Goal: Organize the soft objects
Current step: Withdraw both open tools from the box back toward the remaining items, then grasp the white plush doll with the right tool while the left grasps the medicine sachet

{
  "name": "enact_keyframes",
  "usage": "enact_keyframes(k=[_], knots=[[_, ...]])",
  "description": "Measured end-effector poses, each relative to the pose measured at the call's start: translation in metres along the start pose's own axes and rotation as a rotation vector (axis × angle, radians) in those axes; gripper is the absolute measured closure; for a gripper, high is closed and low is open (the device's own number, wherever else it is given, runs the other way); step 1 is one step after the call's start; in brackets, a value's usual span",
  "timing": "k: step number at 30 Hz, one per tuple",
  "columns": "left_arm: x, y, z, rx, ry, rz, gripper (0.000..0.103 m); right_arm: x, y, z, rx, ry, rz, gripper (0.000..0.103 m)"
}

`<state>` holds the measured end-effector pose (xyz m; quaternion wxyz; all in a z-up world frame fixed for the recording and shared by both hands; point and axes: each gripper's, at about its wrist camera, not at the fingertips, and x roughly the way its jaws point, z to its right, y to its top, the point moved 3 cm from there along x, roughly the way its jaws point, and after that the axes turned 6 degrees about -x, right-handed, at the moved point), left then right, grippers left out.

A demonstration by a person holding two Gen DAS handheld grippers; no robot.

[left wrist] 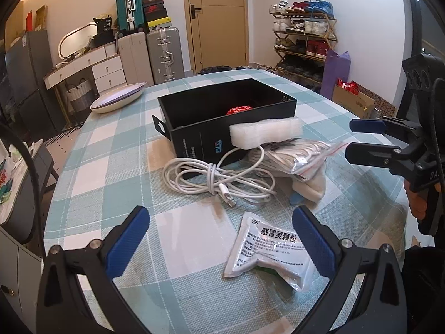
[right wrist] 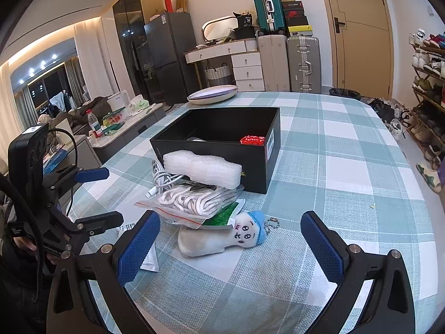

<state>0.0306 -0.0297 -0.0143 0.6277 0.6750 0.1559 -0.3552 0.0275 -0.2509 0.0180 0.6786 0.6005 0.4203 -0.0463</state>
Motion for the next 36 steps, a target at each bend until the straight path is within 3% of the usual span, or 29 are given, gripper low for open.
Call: enact_keyframes(k=[13,30,36], knots=[[0.007,-0.017,0.02,0.061,-0.116,-0.087,0.0,0.012,-0.008,-0.005,-0.024,0.005,-0.059,0.0],[0.02,-0.029,0.026,0.101,-0.088,-0.153,0.0,0.021,-0.013,-0.009,-0.035,0.02,-0.099,0.0],[0.016,-0.031,0.03,0.109,-0.148,-0.161,0.0,0.025,-0.016,-0.011,-0.045,0.029,-0.12,0.0]])
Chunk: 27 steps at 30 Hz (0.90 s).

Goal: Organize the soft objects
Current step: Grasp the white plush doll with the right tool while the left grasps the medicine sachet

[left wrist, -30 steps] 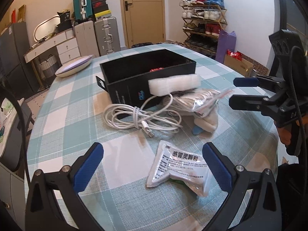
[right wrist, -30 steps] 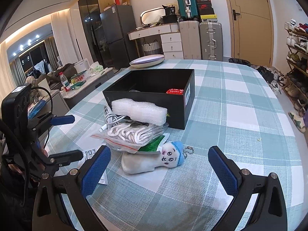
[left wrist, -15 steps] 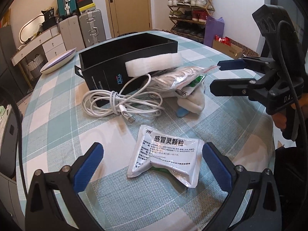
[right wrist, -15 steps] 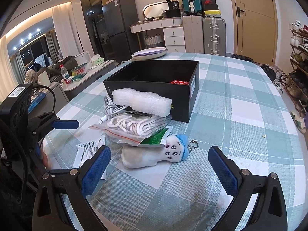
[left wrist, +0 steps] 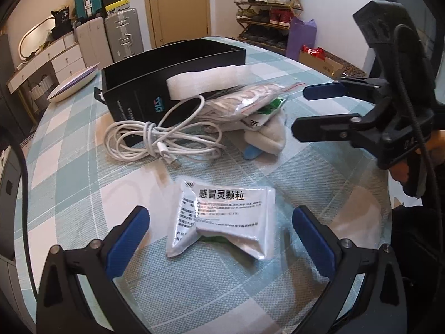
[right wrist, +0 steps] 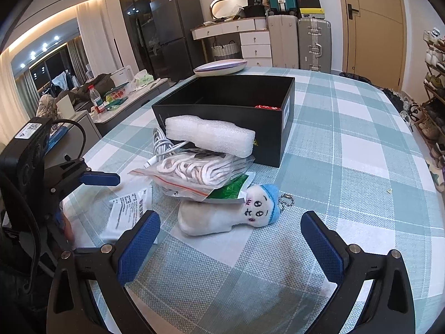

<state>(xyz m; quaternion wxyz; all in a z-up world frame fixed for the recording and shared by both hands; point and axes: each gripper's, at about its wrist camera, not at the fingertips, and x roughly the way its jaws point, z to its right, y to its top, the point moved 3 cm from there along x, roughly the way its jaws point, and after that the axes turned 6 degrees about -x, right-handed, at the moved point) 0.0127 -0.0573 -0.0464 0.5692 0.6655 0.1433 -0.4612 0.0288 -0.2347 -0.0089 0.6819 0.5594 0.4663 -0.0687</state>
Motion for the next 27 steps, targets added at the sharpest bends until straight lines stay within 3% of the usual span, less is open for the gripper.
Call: enact_keyframes(k=[4,13,18,27], knots=[[0.009,-0.003,-0.002,-0.004,0.042,-0.031,0.0,0.006,-0.002,-0.001,-0.003,-0.007,-0.029,0.0],[0.011,-0.001,-0.014,-0.073,0.024,-0.031,0.003,0.025,-0.001,-0.003,-0.038,-0.025,-0.107,0.0],[0.008,0.002,-0.017,-0.083,0.023,-0.009,0.027,0.033,0.005,-0.006,-0.06,-0.025,-0.118,0.0],[0.007,0.004,-0.02,-0.097,0.025,0.025,0.045,0.045,0.009,-0.009,-0.086,-0.031,-0.139,0.0]])
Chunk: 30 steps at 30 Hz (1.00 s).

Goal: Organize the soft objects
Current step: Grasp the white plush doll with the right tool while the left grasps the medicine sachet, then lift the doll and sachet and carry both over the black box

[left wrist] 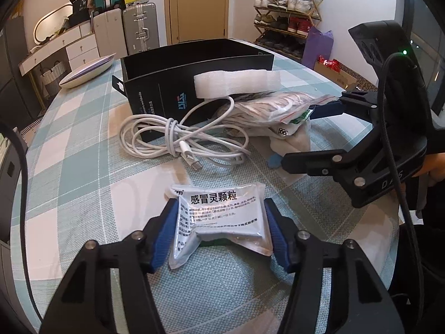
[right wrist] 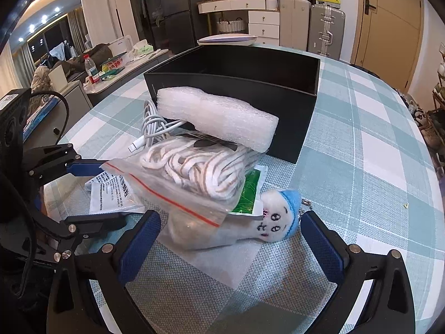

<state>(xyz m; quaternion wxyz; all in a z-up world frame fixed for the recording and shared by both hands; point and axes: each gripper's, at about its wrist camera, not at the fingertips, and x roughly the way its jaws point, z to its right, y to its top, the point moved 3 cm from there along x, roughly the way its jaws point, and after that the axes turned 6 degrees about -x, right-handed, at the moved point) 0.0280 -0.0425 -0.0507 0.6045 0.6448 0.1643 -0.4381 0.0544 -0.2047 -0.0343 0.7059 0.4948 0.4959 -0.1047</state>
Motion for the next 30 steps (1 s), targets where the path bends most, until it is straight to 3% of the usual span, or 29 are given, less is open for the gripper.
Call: enact_keyframes(k=[8,20,30], knots=[[-0.003,0.002,0.0,-0.009,-0.004,0.018,0.049,-0.003,-0.004,0.0,-0.01,-0.003,0.011,0.015],[-0.012,0.008,-0.003,-0.034,0.038,0.067,0.049,-0.03,-0.027,0.007,0.015,-0.016,0.061,0.016],[-0.024,0.015,-0.008,-0.059,0.059,0.117,0.049,-0.067,-0.03,0.005,0.001,-0.033,0.173,0.016]])
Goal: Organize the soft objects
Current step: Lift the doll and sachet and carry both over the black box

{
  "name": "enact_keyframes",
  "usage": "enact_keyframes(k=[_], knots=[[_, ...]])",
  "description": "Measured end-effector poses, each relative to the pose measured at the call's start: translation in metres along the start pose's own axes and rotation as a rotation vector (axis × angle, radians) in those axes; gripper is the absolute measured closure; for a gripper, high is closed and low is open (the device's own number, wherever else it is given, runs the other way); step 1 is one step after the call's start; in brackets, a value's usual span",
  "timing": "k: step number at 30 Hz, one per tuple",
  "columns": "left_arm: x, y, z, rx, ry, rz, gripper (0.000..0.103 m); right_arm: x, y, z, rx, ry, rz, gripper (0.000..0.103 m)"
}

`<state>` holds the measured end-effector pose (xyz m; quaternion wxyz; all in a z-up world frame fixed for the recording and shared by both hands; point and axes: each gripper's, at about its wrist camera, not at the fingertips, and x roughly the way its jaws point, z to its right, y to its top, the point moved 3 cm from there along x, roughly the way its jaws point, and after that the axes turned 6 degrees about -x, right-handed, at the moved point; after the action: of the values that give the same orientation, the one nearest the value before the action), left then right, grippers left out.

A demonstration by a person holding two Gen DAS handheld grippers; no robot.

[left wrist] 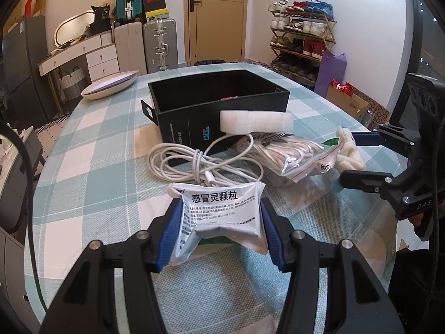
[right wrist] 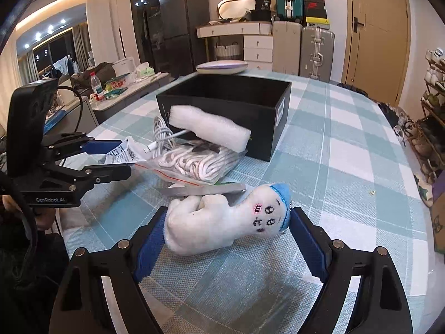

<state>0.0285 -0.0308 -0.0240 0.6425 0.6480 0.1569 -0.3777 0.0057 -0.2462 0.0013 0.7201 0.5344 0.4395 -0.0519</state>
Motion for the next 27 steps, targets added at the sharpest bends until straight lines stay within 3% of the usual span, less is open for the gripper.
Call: enact_keyframes(k=[8,27], knots=[[-0.01,0.01,-0.002,-0.009,0.02,0.044,0.049,-0.026,0.009,0.001,0.018,0.001,0.113,0.016],[-0.031,0.042,-0.011,-0.038,0.076,0.144,0.048,-0.054,0.03,0.021,0.093,-0.004,0.243,0.016]])
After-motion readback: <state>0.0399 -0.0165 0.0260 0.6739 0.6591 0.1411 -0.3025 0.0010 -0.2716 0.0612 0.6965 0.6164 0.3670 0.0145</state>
